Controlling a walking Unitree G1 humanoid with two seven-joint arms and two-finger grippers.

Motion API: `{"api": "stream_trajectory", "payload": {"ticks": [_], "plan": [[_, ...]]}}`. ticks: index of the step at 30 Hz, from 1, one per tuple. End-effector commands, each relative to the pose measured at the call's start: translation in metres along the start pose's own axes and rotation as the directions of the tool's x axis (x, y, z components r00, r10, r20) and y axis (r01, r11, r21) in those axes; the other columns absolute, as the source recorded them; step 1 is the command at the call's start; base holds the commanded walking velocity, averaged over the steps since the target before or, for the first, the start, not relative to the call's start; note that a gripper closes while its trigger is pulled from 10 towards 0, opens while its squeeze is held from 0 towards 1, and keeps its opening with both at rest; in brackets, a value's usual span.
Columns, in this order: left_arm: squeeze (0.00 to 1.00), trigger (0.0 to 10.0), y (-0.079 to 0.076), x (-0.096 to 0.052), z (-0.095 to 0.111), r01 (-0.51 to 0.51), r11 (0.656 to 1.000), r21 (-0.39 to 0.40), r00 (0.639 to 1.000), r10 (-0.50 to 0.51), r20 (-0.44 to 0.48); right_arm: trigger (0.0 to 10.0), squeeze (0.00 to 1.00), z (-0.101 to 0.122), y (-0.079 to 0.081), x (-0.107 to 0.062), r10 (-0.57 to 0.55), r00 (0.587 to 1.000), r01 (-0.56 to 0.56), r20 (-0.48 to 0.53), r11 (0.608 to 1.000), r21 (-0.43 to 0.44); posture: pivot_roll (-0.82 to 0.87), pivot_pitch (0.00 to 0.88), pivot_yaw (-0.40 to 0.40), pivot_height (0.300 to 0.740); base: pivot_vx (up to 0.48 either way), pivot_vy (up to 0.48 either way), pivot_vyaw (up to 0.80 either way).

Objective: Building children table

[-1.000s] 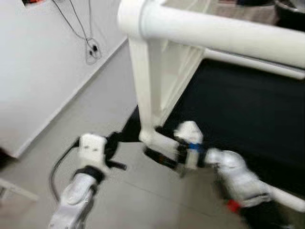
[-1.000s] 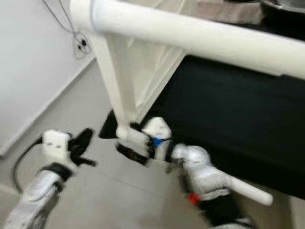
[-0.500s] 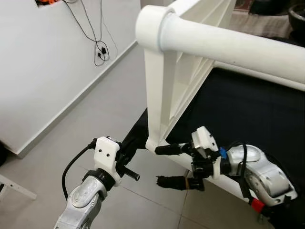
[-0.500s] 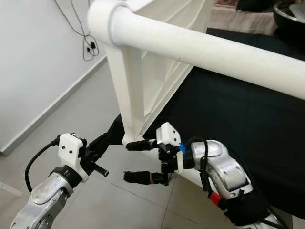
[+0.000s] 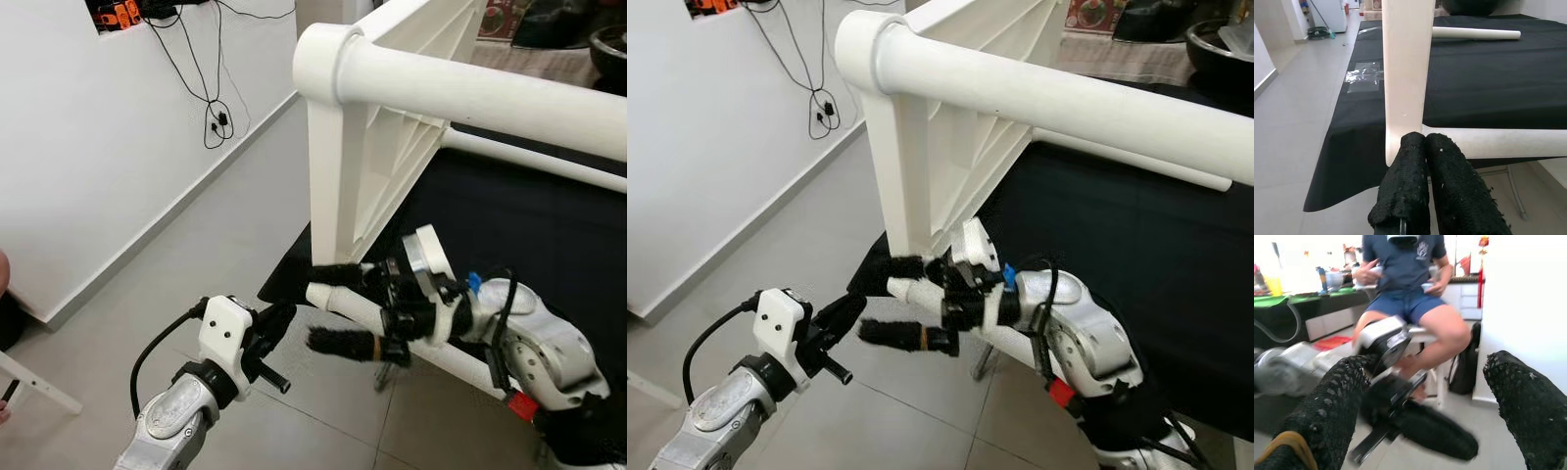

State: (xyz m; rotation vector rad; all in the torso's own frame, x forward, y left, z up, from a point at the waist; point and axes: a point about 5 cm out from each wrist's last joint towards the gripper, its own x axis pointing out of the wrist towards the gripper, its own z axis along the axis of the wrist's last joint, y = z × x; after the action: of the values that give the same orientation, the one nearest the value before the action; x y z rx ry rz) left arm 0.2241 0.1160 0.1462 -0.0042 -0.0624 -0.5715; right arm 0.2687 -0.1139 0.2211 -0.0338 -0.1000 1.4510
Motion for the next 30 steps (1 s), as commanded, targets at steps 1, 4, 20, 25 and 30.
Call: {"api": "stream_trajectory", "payload": {"ticks": [1,4,20,25,30], "plan": [[0.00,10.0,0.000,-0.004,-0.004,0.005,1.000,0.007,1.000,-0.005,-0.021,10.0,0.00,0.005,-0.001,0.002,-0.024,1.000,0.024,0.010,0.999,-0.035,-0.03,0.092,0.056,0.740,0.000,0.000,0.00],[0.00,10.0,0.001,-0.005,-0.005,0.006,1.000,0.007,1.000,-0.006,-0.025,10.0,0.00,0.009,-0.006,0.004,-0.086,0.995,0.088,0.041,0.996,-0.034,-0.03,0.089,0.056,0.740,0.000,0.000,0.00],[0.00,10.0,0.000,-0.006,-0.009,0.024,1.000,-0.003,0.999,-0.024,-0.035,10.0,0.00,0.019,-0.033,0.000,-0.359,0.929,0.365,0.095,0.929,-0.060,-0.04,0.085,0.063,0.740,0.000,0.000,0.00],[0.00,10.0,0.000,-0.006,-0.009,0.023,1.000,-0.005,0.999,-0.023,-0.034,10.0,0.00,0.027,-0.048,-0.006,-0.471,0.873,0.482,0.122,0.872,-0.086,-0.04,0.085,0.063,0.740,0.000,0.000,0.00],[0.00,10.0,0.000,-0.006,-0.009,0.025,1.000,-0.005,0.999,-0.025,-0.032,10.0,0.00,0.042,-0.064,-0.009,-0.545,0.820,0.566,0.173,0.819,-0.099,-0.04,0.082,0.062,0.740,0.000,0.000,0.00]]}}
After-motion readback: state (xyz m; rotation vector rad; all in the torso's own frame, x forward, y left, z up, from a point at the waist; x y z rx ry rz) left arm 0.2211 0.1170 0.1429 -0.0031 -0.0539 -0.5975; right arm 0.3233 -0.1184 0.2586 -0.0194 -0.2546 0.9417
